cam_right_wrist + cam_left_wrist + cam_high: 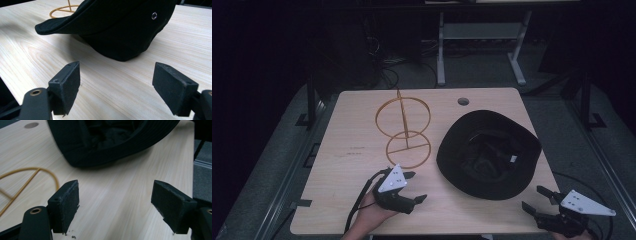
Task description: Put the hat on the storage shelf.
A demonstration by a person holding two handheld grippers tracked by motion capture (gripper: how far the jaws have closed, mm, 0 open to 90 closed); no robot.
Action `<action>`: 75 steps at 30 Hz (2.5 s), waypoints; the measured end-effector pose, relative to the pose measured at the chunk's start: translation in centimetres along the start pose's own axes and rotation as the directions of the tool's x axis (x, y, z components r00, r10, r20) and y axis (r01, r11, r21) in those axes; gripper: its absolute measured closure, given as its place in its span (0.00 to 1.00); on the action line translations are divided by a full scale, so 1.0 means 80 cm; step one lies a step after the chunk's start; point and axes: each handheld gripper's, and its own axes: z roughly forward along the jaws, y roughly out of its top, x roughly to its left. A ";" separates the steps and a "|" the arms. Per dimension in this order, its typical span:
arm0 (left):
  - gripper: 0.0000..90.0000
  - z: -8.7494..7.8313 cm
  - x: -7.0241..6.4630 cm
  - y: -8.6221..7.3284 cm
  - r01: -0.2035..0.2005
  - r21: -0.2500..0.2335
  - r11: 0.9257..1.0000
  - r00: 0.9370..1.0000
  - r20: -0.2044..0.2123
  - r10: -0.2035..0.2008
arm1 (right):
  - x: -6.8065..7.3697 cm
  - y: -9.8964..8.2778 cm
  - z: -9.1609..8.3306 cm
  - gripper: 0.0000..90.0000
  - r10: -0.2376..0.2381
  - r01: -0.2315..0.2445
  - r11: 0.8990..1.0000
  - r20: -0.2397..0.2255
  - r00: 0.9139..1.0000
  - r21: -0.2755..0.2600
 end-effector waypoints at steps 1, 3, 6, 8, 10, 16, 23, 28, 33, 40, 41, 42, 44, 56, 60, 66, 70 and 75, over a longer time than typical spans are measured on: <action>0.24 0.000 0.000 0.000 0.000 0.000 1.000 1.000 0.000 0.000 | 0.000 0.000 0.000 0.24 0.000 0.000 1.000 0.000 1.000 0.000; 0.24 0.009 -0.003 0.007 -0.022 0.008 1.000 1.000 0.007 0.022 | 0.000 0.000 0.000 0.24 -0.002 0.002 1.000 0.000 1.000 0.001; 0.24 0.022 -0.007 0.015 -0.026 0.011 1.000 0.999 0.028 0.026 | -0.001 0.000 -0.001 0.24 -0.002 0.002 1.000 0.001 1.000 0.002; 0.24 0.031 -0.009 0.019 -0.031 0.015 0.999 0.999 0.044 0.031 | -0.001 0.000 -0.001 0.24 0.002 -0.002 1.000 0.000 1.000 -0.001; 0.25 0.035 -0.010 0.021 -0.041 0.019 0.999 0.998 0.050 0.040 | -0.001 0.000 0.000 0.24 0.001 -0.001 1.000 -0.002 1.000 0.000; 0.26 0.062 -0.023 0.036 -0.080 0.032 0.996 0.994 0.076 0.077 | 0.001 0.001 0.000 0.24 -0.009 0.009 1.000 -0.003 1.000 -0.002; 0.26 0.084 -0.031 0.045 -0.097 0.043 0.994 0.992 0.088 0.093 | 0.001 0.002 0.000 0.24 -0.008 0.008 1.000 -0.003 1.000 -0.004; 0.25 0.108 -0.037 0.053 -0.121 0.070 0.990 0.987 0.114 0.112 | 0.002 0.001 0.001 0.24 -0.005 0.005 1.000 -0.010 1.000 -0.006; 0.24 0.122 -0.040 0.057 -0.141 0.085 0.986 0.985 0.110 0.131 | 0.001 0.001 0.001 0.24 -0.006 0.006 1.000 -0.008 1.000 -0.008; 0.25 0.151 -0.050 0.062 -0.197 0.139 0.970 0.977 0.112 0.183 | 0.001 0.002 0.000 0.24 -0.007 0.007 1.000 -0.007 1.000 -0.007; 0.26 0.151 -0.050 0.062 -0.197 0.139 0.970 0.977 0.112 0.183 | 0.001 0.002 0.000 0.24 -0.007 0.007 1.000 -0.007 1.000 -0.007; 0.29 0.154 -0.049 0.063 -0.206 0.138 0.969 0.976 0.096 0.194 | 0.001 0.002 0.000 0.24 -0.005 0.005 1.000 -0.007 1.000 -0.011; 0.36 0.157 -0.048 0.065 -0.212 0.135 0.968 0.976 0.084 0.202 | 0.001 0.001 0.001 0.24 -0.006 0.006 1.000 -0.010 1.000 -0.009; 0.79 0.141 -0.045 0.081 -0.257 0.046 0.965 0.964 0.082 0.253 | 0.002 0.002 0.002 0.24 -0.013 0.013 1.000 -0.012 1.000 -0.003; 0.88 0.133 -0.042 0.086 -0.253 0.021 0.967 0.964 0.083 0.251 | 0.003 0.003 0.004 0.24 -0.013 0.013 1.000 -0.011 1.000 -0.003; 0.95 0.116 -0.037 0.094 -0.193 -0.043 0.980 0.974 0.116 0.197 | 0.005 0.006 0.008 0.23 -0.019 0.019 1.000 -0.003 1.000 -0.007; 0.96 0.105 -0.033 0.097 -0.164 -0.074 0.984 0.976 0.136 0.173 | 0.007 0.010 0.012 0.22 -0.022 0.022 1.000 0.006 1.000 -0.023; 0.96 0.092 -0.029 0.102 -0.124 -0.102 0.987 0.976 0.165 0.140 | 0.012 0.020 0.022 0.21 -0.015 0.015 0.999 0.009 1.000 -0.049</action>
